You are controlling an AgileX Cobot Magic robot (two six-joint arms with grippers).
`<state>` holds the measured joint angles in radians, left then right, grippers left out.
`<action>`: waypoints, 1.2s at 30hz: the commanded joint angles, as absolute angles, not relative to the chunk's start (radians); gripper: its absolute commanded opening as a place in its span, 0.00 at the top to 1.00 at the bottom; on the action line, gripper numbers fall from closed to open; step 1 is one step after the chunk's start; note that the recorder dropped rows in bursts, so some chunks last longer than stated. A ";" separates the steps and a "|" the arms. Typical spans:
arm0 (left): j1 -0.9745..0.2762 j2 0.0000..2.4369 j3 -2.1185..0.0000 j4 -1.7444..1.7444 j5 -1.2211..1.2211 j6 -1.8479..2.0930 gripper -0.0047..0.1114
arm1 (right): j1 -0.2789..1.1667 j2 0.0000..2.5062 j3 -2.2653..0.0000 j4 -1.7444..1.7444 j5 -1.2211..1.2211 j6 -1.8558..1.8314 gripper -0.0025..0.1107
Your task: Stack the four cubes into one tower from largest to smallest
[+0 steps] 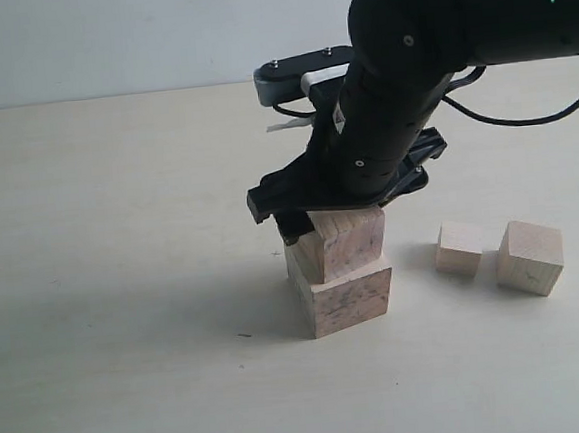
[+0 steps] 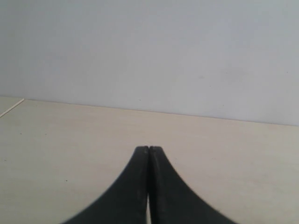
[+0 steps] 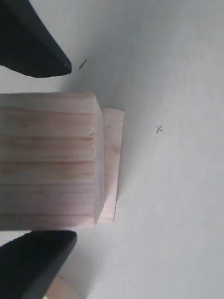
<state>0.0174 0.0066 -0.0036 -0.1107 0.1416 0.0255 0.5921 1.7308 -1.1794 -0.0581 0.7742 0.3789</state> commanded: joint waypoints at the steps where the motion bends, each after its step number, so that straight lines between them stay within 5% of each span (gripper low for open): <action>1: 0.011 0.000 0.000 -0.116 0.141 0.024 0.96 | 0.593 1.678 -1.177 -0.082 0.766 0.369 0.25; 36: 0.011 0.000 0.000 -0.116 0.141 0.026 0.96 | 0.593 1.676 -1.177 0.028 0.814 0.324 0.25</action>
<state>0.0174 0.0066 -0.0036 -0.1107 0.1416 0.0255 0.5921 1.6861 -1.1794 0.0192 0.8173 0.3335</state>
